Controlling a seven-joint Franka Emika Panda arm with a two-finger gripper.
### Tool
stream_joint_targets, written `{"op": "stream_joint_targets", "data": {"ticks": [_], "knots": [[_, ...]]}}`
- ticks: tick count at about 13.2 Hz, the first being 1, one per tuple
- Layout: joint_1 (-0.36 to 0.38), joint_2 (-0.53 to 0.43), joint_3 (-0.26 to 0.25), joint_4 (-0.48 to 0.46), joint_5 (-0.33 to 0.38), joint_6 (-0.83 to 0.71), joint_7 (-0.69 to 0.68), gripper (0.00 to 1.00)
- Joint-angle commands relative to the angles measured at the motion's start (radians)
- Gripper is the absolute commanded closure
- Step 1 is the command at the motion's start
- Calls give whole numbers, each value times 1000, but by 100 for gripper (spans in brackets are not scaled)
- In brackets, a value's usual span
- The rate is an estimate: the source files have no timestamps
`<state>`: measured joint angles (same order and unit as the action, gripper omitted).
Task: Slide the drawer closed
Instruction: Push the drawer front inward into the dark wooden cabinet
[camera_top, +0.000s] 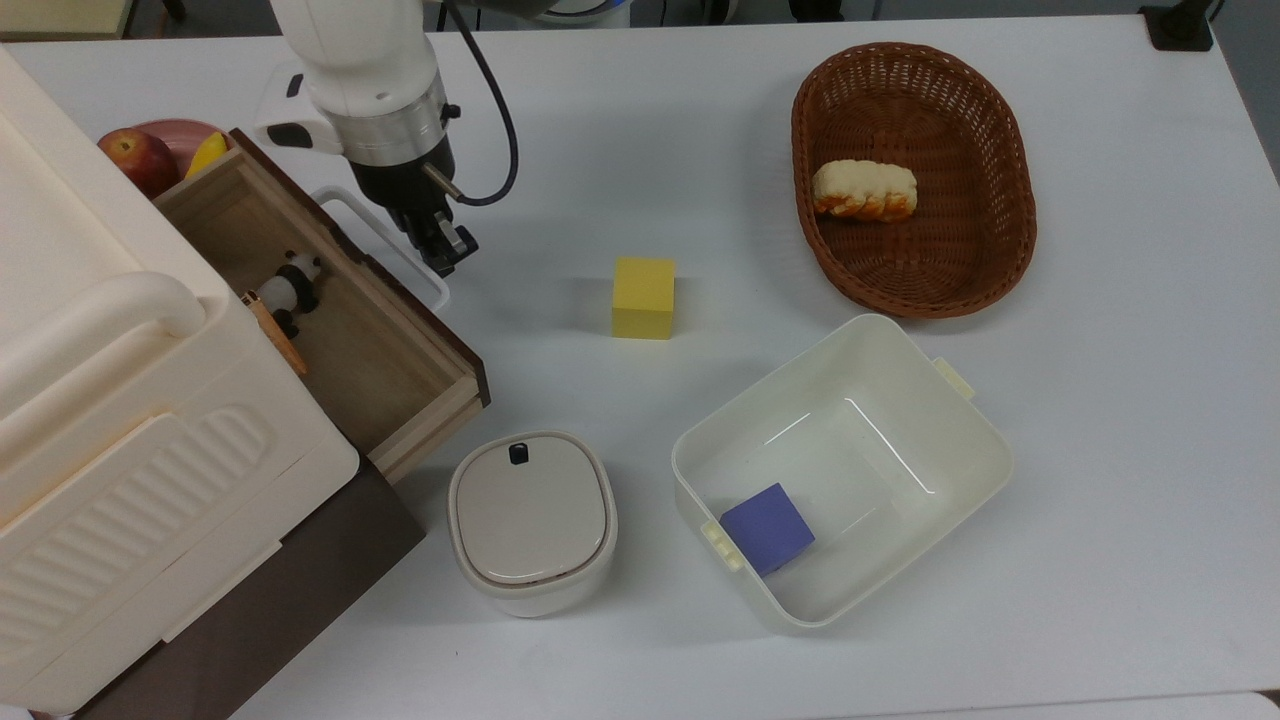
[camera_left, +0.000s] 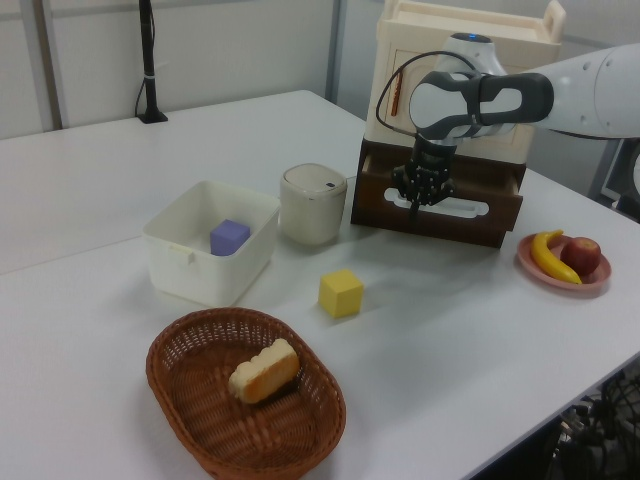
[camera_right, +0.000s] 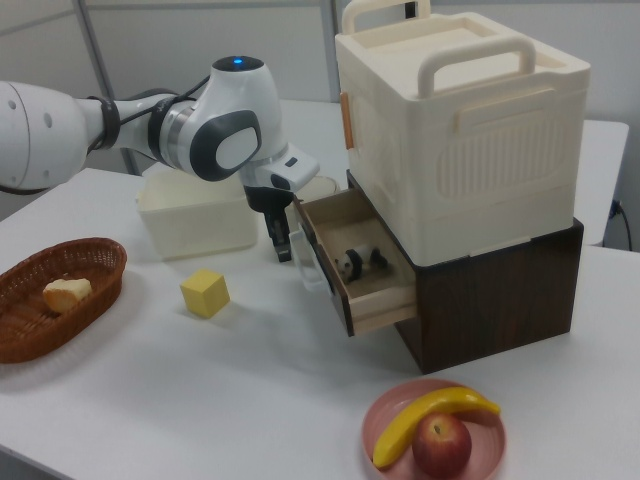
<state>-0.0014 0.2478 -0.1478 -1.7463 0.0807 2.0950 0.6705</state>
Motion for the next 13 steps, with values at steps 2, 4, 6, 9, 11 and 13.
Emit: {"op": "stream_joint_targets", "data": {"ticks": [2,4,6,9,11,13], "knots": [[-28,39,-19,54,-9,48,-29,100],[-32,51,-21,60,-10,50,-29,100],[-46,62,-21,74,-10,50,-29,100],[-58,82,-21,102,-9,89,-29,100],[-71,88,-21,102,-10,125,-29,100],[-78,102,-21,102,-13,151,-31,100]]}}
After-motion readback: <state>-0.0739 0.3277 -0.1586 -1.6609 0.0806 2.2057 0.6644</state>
